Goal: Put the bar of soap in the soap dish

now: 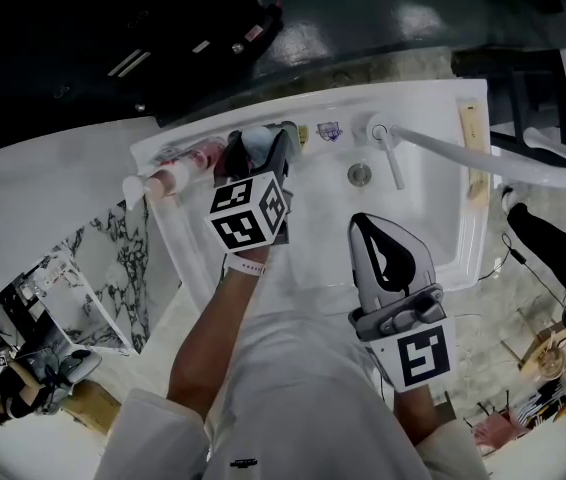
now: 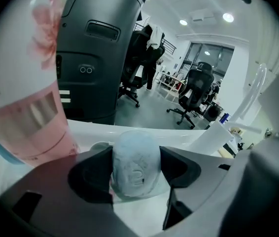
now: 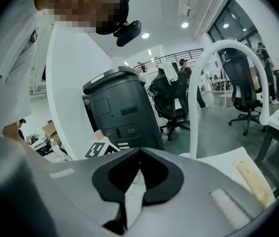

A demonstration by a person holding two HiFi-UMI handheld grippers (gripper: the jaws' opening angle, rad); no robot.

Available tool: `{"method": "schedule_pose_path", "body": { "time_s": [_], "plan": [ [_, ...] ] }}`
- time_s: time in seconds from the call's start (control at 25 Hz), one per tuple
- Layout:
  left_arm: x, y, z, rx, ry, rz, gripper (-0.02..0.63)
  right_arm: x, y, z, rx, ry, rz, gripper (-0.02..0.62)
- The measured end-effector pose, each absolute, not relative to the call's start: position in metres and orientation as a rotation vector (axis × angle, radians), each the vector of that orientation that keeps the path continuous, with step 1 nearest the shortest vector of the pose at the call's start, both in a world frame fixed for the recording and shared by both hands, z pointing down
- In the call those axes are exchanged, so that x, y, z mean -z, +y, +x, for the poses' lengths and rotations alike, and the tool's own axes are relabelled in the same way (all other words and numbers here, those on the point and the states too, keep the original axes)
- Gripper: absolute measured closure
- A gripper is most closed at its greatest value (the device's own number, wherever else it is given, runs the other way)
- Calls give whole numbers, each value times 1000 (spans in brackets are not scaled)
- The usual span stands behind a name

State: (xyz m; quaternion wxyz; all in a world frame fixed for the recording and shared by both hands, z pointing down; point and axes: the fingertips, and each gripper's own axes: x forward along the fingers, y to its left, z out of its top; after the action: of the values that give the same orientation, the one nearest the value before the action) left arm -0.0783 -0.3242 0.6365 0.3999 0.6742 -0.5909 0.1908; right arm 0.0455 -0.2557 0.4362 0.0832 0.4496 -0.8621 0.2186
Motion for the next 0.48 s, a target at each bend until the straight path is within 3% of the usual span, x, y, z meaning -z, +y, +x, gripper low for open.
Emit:
{"method": "schedule_pose_path", "body": {
  "time_s": [0.48],
  "plan": [
    [-633,-324,-82,-533,-1536,1707,313,-433,-253,41,-657,-2581,1340,589]
  ]
}}
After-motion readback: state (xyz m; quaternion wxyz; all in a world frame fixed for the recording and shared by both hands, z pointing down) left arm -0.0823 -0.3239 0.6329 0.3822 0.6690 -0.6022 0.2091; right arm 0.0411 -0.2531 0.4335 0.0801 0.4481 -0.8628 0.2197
